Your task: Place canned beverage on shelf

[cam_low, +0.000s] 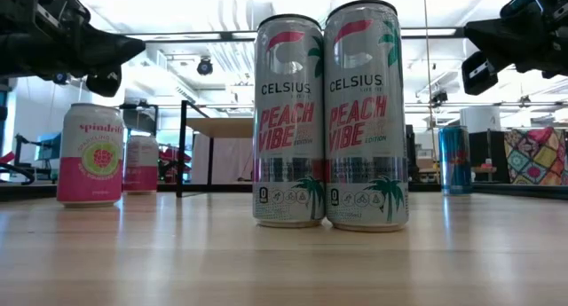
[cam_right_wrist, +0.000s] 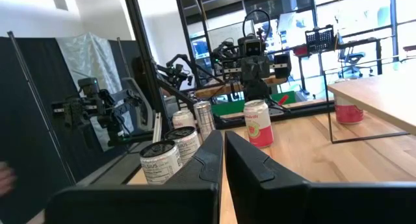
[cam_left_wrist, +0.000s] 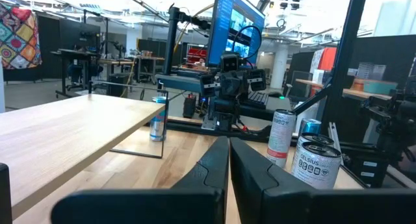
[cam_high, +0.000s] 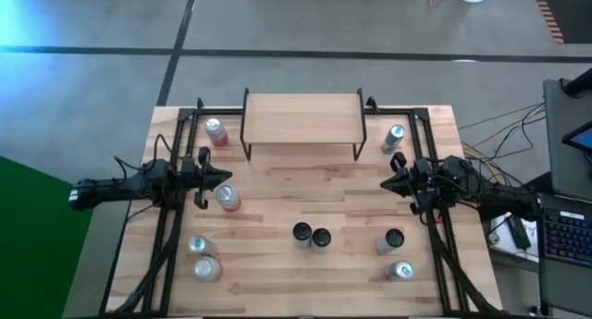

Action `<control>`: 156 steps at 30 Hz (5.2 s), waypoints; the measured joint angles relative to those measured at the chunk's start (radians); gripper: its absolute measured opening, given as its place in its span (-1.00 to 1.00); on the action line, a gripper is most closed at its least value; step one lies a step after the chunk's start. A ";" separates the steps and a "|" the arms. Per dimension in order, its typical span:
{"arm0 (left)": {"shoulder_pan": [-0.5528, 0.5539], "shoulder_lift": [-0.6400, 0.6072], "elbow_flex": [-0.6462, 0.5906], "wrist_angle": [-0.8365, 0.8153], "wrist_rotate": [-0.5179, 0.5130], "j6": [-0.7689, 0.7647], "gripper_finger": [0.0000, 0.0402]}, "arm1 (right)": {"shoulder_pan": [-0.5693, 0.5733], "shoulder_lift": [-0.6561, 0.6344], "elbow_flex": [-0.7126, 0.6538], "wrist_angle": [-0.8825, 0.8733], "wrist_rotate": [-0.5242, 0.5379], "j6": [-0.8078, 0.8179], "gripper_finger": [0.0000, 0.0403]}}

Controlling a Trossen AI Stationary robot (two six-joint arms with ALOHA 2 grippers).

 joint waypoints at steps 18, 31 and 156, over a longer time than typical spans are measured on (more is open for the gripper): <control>0.000 0.000 0.000 0.000 0.000 0.029 -1.00 | 0.000 0.000 0.000 0.007 0.000 0.000 -0.95; 0.000 0.000 0.000 0.001 -0.006 0.015 -1.00 | 0.000 0.029 0.000 0.044 0.075 0.020 -0.95; 0.003 0.565 0.384 -0.205 -0.401 -0.091 -0.70 | -0.717 1.525 1.904 -1.631 0.435 -0.341 0.18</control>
